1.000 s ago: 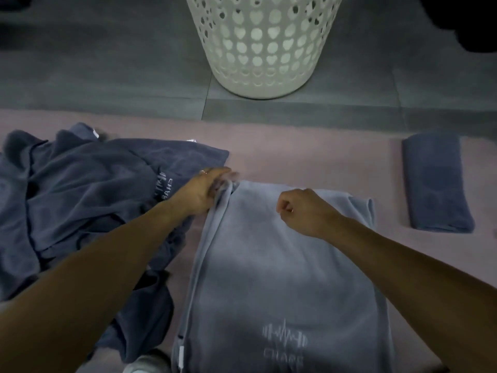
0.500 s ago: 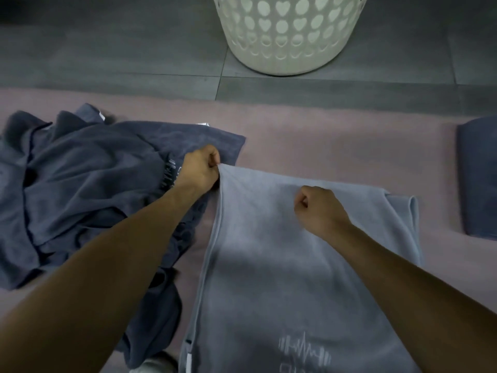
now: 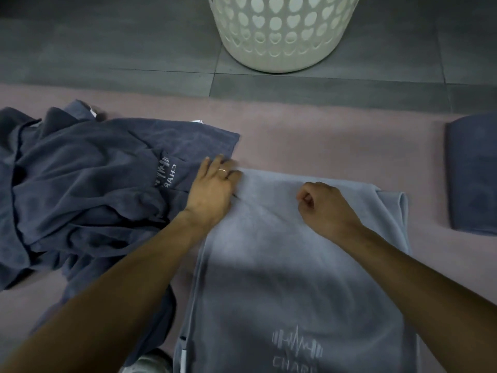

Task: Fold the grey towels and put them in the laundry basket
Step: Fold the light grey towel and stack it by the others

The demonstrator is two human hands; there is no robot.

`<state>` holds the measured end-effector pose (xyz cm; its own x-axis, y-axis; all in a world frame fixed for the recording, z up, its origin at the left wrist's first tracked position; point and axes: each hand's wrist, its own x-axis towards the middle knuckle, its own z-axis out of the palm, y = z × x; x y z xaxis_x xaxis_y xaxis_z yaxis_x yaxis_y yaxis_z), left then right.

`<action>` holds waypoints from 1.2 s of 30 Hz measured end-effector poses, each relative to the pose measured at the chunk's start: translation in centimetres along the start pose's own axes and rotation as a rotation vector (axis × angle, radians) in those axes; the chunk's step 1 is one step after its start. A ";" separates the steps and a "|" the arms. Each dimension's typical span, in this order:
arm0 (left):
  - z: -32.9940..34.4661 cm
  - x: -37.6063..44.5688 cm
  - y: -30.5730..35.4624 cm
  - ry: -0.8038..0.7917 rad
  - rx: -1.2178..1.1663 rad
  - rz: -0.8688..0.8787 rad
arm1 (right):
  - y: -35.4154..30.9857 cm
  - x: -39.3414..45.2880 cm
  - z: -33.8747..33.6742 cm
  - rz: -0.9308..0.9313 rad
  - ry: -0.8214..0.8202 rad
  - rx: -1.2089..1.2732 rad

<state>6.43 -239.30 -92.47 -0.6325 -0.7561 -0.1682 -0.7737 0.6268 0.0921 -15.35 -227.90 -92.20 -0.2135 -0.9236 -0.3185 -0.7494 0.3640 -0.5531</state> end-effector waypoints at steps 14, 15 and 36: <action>7.7 1.0 18.9 -0.052 -0.065 0.118 | 14.2 -3.7 -5.5 0.344 0.371 0.116; 7.8 1.0 18.8 -0.025 -0.067 0.121 | 14.2 -3.3 -5.7 0.316 0.350 0.116; 3.8 1.3 20.3 -0.336 0.116 0.067 | 11.8 -9.0 -8.9 0.428 -0.094 -0.002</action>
<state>-9.95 -226.83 -94.57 -0.6195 -0.6210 -0.4802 -0.7097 0.7045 0.0045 -27.82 -216.33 -88.97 -0.4469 -0.6744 -0.5877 -0.6070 0.7112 -0.3546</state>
